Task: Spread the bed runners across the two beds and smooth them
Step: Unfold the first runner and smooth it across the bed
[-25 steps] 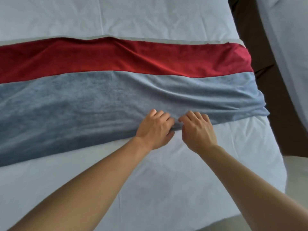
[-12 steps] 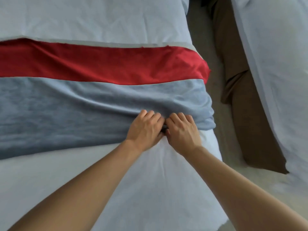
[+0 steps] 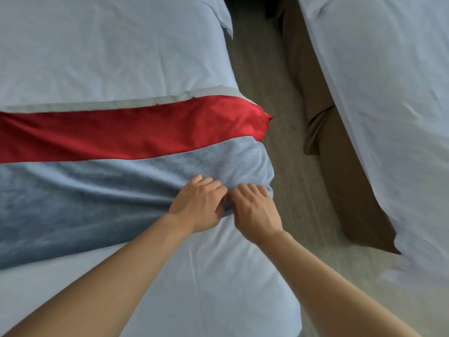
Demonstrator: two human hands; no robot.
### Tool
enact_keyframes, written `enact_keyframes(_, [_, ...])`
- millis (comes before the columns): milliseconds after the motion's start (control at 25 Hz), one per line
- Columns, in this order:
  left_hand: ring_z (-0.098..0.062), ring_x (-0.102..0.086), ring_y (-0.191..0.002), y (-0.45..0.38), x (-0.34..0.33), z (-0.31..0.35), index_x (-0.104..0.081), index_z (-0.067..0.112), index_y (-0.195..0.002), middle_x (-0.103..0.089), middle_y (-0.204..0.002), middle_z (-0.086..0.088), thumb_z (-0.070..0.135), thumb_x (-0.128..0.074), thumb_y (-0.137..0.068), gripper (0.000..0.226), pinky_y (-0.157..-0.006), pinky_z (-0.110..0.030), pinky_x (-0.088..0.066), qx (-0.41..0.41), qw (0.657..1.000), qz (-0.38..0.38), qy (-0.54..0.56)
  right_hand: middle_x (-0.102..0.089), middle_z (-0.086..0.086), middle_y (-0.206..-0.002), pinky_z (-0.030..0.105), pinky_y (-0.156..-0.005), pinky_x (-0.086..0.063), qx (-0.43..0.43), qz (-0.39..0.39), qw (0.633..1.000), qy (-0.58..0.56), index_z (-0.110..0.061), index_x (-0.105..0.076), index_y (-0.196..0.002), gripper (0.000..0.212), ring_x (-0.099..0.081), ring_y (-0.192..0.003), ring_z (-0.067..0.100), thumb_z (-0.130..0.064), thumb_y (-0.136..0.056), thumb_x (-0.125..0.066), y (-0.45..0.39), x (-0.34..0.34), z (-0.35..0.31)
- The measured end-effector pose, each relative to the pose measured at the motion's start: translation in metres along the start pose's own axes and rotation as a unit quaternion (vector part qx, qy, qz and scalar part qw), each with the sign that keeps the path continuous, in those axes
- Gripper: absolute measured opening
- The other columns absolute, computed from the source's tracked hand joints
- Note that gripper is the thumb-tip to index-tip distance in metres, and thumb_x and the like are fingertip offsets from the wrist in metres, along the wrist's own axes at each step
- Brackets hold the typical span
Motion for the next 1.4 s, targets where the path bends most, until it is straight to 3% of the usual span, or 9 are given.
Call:
enact_keyframes(160, [-0.024, -0.052, -0.066, -0.058, -0.014, 0.056, -0.057, 0.019, -0.066, -0.057, -0.068, 0.000, 0.028, -0.054, -0.077, 0.014, -0.065, -0.037, -0.036, -0.060, 0.997, 0.056, 0.009, -0.051, -0.002, -0.075, 0.035, -0.070, -0.039, -0.110, 0.013, 0.993, 0.050, -0.019, -0.055, -0.080, 0.012, -0.052, -0.070, 0.024, -0.009, -0.074, -0.057, 0.028, 0.007, 0.071])
enact_keyframes(360, [-0.018, -0.055, -0.091, -0.090, -0.083, 0.097, -0.065, 0.026, -0.091, -0.063, -0.090, 0.005, 0.044, -0.055, -0.092, 0.021, -0.086, -0.034, -0.035, -0.103, 0.967, -0.134, -0.190, -0.053, -0.003, -0.073, 0.036, -0.065, -0.042, -0.226, 0.009, 0.973, 0.047, -0.019, -0.057, -0.074, 0.025, -0.052, -0.068, 0.024, -0.013, -0.064, -0.079, 0.061, -0.020, 0.123])
enact_keyframes(520, [-0.017, -0.055, -0.098, -0.109, -0.096, 0.105, -0.063, 0.029, -0.093, -0.065, -0.094, 0.006, 0.030, -0.050, -0.095, 0.013, -0.091, -0.034, -0.032, -0.113, 0.949, -0.181, -0.231, -0.051, -0.002, -0.068, 0.036, -0.061, -0.039, -0.281, 0.060, 0.958, -0.010, -0.019, -0.058, -0.065, 0.013, -0.049, -0.065, 0.025, -0.014, -0.069, -0.069, 0.056, -0.032, 0.136])
enact_keyframes(680, [-0.020, -0.057, -0.080, -0.124, -0.095, 0.095, -0.054, 0.020, -0.063, -0.063, -0.075, 0.001, 0.025, -0.052, -0.090, 0.028, -0.085, -0.032, -0.033, -0.053, 0.958, -0.260, -0.109, -0.053, -0.005, -0.069, 0.031, -0.063, -0.027, -0.302, 0.088, 0.949, -0.001, -0.023, -0.064, -0.071, 0.014, -0.047, -0.066, 0.022, -0.018, -0.080, -0.054, 0.072, -0.028, 0.145])
enact_keyframes(760, [-0.019, -0.059, -0.081, -0.121, -0.100, 0.097, -0.063, 0.019, -0.064, -0.064, -0.073, 0.003, 0.026, -0.053, -0.088, 0.027, -0.092, -0.033, -0.036, -0.029, 0.956, -0.292, -0.032, -0.056, -0.006, -0.072, 0.029, -0.066, -0.026, -0.297, 0.085, 0.951, 0.015, -0.025, -0.069, -0.076, 0.014, -0.048, -0.067, 0.021, -0.019, -0.084, -0.059, 0.088, -0.019, 0.146])
enact_keyframes(1040, [-0.018, -0.052, -0.084, -0.107, -0.114, 0.144, -0.051, 0.027, -0.080, -0.064, -0.087, 0.004, 0.027, -0.053, -0.090, 0.010, -0.079, -0.033, -0.026, -0.154, 0.930, -0.247, -0.224, -0.061, -0.002, -0.086, 0.036, -0.070, -0.038, -0.409, 0.033, 0.911, -0.032, -0.018, -0.063, -0.093, 0.021, -0.056, -0.080, 0.027, -0.005, -0.077, -0.059, 0.121, -0.034, 0.156])
enact_keyframes(1120, [-0.020, -0.059, -0.090, -0.110, -0.123, 0.129, -0.057, 0.026, -0.081, -0.068, -0.091, 0.001, 0.023, -0.053, -0.088, 0.009, -0.085, -0.034, -0.032, -0.122, 0.928, -0.288, -0.202, -0.064, 0.000, -0.103, 0.038, -0.078, -0.038, -0.464, -0.005, 0.884, -0.064, -0.018, -0.062, -0.113, 0.032, -0.056, -0.096, 0.028, -0.009, -0.083, -0.053, 0.138, -0.057, 0.166])
enact_keyframes(1240, [-0.029, -0.061, -0.100, -0.130, -0.113, 0.079, -0.059, 0.021, -0.075, -0.069, -0.093, -0.004, 0.034, -0.054, -0.088, 0.019, -0.096, -0.040, -0.036, 0.046, 0.941, -0.328, -0.071, -0.064, 0.000, -0.110, 0.039, -0.084, -0.037, -0.490, -0.002, 0.867, -0.092, -0.019, -0.061, -0.120, 0.032, -0.055, -0.102, 0.028, -0.017, -0.089, -0.053, 0.151, -0.075, 0.171])
enact_keyframes(1400, [-0.029, -0.061, -0.101, -0.167, -0.094, 0.048, -0.061, 0.019, -0.102, -0.067, -0.098, -0.004, 0.041, -0.060, -0.087, 0.028, -0.096, -0.042, -0.034, 0.039, 0.932, -0.261, -0.250, -0.063, 0.001, -0.102, 0.039, -0.083, -0.038, -0.504, 0.027, 0.855, -0.118, -0.020, -0.065, -0.110, 0.024, -0.056, -0.096, 0.028, -0.017, -0.089, -0.054, 0.158, -0.080, 0.175])
Point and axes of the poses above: each hand's wrist, its own y-axis away from the middle knuckle, its own x-axis out of the back of the hand, z = x × y, the point moved 10 cm from there along -y, towards the middle knuckle
